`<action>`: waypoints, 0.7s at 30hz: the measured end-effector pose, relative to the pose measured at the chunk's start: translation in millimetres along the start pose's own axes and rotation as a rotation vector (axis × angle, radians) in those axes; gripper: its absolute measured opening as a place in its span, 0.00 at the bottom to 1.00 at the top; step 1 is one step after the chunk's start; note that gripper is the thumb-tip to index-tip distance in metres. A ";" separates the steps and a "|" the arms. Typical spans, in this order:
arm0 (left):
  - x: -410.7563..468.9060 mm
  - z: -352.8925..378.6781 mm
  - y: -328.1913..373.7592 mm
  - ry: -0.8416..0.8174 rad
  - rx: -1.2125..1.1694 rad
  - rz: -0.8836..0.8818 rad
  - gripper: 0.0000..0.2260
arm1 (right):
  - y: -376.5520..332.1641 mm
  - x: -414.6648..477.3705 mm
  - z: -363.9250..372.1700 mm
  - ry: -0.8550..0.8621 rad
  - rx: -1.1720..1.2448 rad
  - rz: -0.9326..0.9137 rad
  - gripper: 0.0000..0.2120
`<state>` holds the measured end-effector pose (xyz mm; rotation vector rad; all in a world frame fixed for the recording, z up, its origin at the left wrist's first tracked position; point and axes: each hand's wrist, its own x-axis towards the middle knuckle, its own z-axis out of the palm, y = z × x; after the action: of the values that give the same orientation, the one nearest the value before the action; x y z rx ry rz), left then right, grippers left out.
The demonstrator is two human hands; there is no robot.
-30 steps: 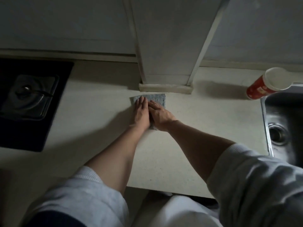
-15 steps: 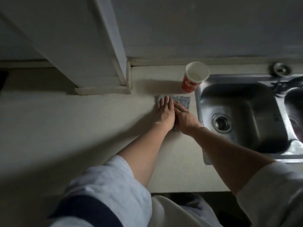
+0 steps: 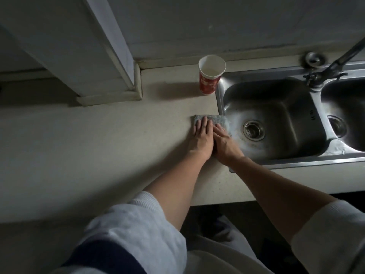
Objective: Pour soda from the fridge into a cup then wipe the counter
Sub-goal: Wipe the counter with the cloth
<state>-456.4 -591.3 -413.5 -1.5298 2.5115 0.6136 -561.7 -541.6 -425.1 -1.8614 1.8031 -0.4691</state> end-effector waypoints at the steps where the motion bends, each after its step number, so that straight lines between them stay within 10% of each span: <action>1: -11.8 2.8 -6.9 0.006 -0.006 -0.003 0.27 | -8.6 -6.3 7.0 -0.001 -0.011 -0.005 0.37; 14: -208.5 27.7 -190.6 0.075 -0.085 -0.250 0.29 | -209.0 -67.4 163.3 -0.096 0.014 -0.173 0.36; 21: -233.9 28.7 -166.4 0.005 0.019 -0.084 0.30 | -189.9 -106.8 151.5 -0.099 -0.011 -0.123 0.41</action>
<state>-202.5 -454.6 -409.2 -1.6229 2.4350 0.5722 -326.4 -418.9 -429.5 -1.9755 1.6367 -0.4045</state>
